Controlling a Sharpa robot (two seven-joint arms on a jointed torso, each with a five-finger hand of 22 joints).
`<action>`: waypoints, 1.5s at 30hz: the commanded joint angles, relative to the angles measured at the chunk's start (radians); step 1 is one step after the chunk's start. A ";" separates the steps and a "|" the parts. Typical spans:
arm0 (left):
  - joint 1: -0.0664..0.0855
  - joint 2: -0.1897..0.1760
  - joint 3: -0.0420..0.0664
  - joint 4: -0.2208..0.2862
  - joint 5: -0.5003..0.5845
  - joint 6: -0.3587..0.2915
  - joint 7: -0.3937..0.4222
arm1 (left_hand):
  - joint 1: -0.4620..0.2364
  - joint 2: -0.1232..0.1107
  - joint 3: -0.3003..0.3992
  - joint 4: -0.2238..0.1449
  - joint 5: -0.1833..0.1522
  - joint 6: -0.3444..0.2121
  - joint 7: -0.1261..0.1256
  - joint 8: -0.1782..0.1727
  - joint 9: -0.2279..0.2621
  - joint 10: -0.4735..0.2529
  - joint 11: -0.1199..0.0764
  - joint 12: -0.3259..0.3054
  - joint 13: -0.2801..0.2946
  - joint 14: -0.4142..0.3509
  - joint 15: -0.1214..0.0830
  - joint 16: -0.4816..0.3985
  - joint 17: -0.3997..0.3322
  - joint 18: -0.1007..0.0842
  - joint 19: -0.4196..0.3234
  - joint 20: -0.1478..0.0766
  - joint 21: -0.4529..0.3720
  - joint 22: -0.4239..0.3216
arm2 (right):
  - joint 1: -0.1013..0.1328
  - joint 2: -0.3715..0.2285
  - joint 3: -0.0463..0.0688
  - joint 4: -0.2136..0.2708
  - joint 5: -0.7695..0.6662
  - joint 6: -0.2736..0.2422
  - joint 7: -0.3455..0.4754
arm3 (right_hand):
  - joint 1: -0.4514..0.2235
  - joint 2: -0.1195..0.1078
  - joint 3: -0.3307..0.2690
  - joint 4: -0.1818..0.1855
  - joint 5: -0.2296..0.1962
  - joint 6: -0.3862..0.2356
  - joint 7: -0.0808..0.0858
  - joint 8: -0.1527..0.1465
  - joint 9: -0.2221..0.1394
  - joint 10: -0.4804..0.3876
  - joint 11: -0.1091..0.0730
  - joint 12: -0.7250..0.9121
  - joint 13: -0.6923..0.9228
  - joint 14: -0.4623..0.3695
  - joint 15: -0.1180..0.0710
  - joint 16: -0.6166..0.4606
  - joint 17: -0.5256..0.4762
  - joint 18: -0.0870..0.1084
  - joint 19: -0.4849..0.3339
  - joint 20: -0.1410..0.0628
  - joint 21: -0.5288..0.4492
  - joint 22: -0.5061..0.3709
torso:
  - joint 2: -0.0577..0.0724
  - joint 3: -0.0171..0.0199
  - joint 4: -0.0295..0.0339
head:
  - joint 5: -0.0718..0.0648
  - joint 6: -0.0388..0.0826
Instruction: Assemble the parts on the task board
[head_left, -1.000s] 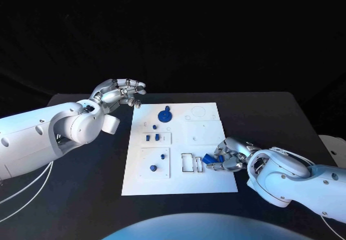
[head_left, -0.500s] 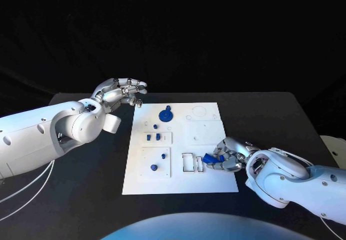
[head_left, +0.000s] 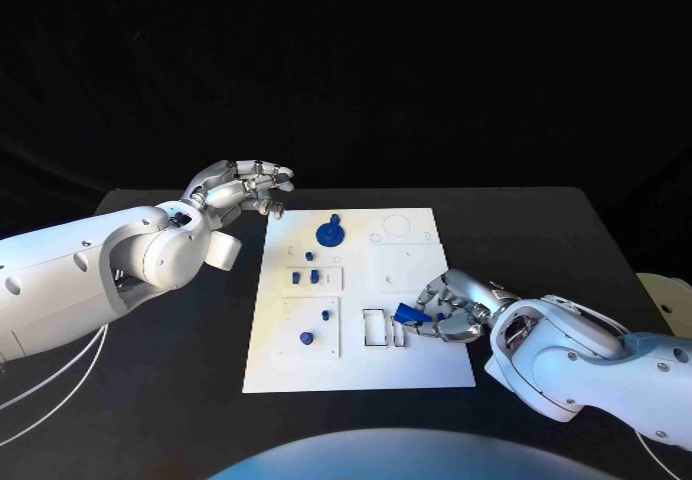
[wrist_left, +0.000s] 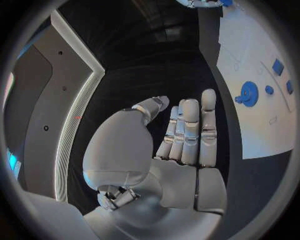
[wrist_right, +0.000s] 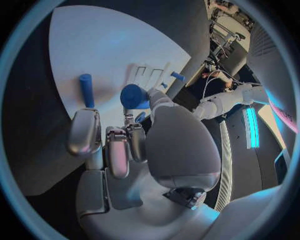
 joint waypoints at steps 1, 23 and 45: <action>0.000 0.003 0.001 0.002 0.006 0.022 0.000 | -0.009 0.001 0.002 0.004 0.003 -0.008 -0.002 0.003 0.001 -0.006 0.003 0.001 -0.001 -0.009 0.001 -0.005 -0.001 0.011 -0.004 0.006 -0.004 -0.001 | 0.002 0.006 0.000 0.005 0.044 0.012 0.031 | 0.006 0.018 0.006 -0.002 0.003 0.045 -0.038 0.008 0.016 0.019 -0.003 0.007 0.104 0.099 -0.007 0.007 0.237 -0.019 0.004 -0.002 0.002 0.104 | 0.001 -0.0003 -0.0001 | 0.002 0.000; 0.000 0.008 0.000 0.000 0.006 0.028 -0.003 | -0.009 0.001 0.002 0.004 0.003 -0.008 -0.002 0.003 0.001 -0.006 0.003 0.001 -0.001 -0.009 0.001 -0.005 -0.001 0.011 -0.004 0.006 -0.004 -0.001 | -0.010 0.140 0.000 -0.083 0.074 0.028 -0.021 | -0.141 0.031 0.022 0.001 -0.018 0.075 -0.041 -0.002 0.022 0.030 -0.006 0.022 0.122 0.101 -0.009 0.009 0.245 -0.020 0.007 -0.005 0.005 0.112 | 0.002 0.0025 -0.0008 | 0.003 0.003; 0.000 0.007 0.000 0.001 0.006 0.031 -0.007 | -0.009 0.001 0.002 0.004 0.003 -0.008 -0.002 0.003 0.001 -0.006 0.003 0.001 -0.001 -0.009 0.001 -0.005 -0.001 0.011 -0.004 0.006 -0.004 -0.001 | -0.016 0.163 0.000 -0.102 0.039 0.037 -0.048 | -0.305 -0.008 -0.158 0.003 -0.107 0.092 -0.044 -0.005 0.044 0.034 -0.007 0.023 0.133 0.100 -0.011 0.008 0.242 -0.018 0.006 -0.007 -0.012 0.116 | 0.002 0.0025 -0.0007 | 0.005 0.002</action>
